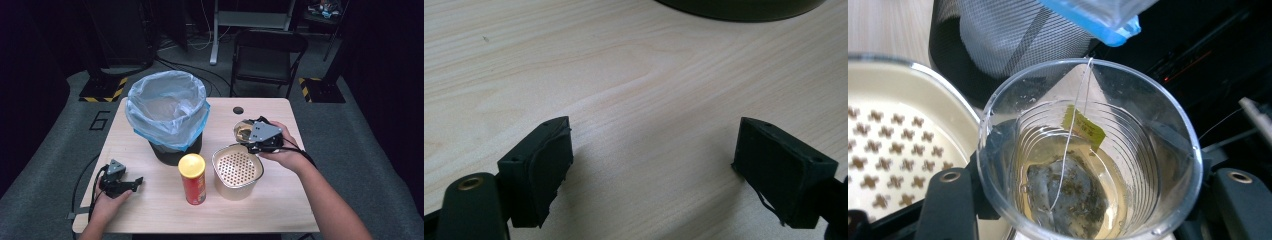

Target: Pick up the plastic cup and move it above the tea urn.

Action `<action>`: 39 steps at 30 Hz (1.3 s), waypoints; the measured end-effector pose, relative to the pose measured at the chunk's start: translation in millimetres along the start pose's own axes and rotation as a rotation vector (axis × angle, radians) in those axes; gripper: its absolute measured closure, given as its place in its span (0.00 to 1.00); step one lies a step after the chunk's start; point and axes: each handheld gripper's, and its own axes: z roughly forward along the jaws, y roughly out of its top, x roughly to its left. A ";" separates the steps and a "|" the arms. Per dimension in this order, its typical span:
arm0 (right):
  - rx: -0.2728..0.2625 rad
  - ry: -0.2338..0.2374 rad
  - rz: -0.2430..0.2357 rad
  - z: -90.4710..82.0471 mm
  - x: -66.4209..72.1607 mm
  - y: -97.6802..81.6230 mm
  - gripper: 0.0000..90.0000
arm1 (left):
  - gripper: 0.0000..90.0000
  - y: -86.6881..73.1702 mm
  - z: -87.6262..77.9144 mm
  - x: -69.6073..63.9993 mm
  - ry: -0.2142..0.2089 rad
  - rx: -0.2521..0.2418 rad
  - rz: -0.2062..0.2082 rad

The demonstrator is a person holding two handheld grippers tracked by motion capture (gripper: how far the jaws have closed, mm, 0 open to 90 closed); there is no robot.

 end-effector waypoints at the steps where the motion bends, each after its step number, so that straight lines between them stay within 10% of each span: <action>1: 0.000 0.000 0.000 0.0 0.0 0.0 0.38 | 0.17 0.0 0.0 0.0 0.000 -0.001 -0.001; 9: 0.025 -0.093 -0.230 -0.3 25.6 6.6 0.39 | 0.17 -0.1 0.1 0.0 0.001 -0.001 0.001; 12: 0.081 -0.174 -0.402 0.9 37.2 9.0 0.39 | 0.17 0.0 0.0 0.0 0.000 0.000 0.000; 23: 0.192 -0.306 -0.725 10.8 57.9 3.3 0.39 | 0.17 0.0 0.0 0.0 0.000 0.000 0.001; 28: 0.242 -0.358 -0.949 15.8 66.3 2.0 0.39 | 0.17 -0.1 0.1 0.0 0.000 -0.001 0.001; 39: 0.265 -0.399 -1.140 20.2 75.0 3.9 0.39 | 0.17 0.0 0.0 0.0 0.000 0.000 0.000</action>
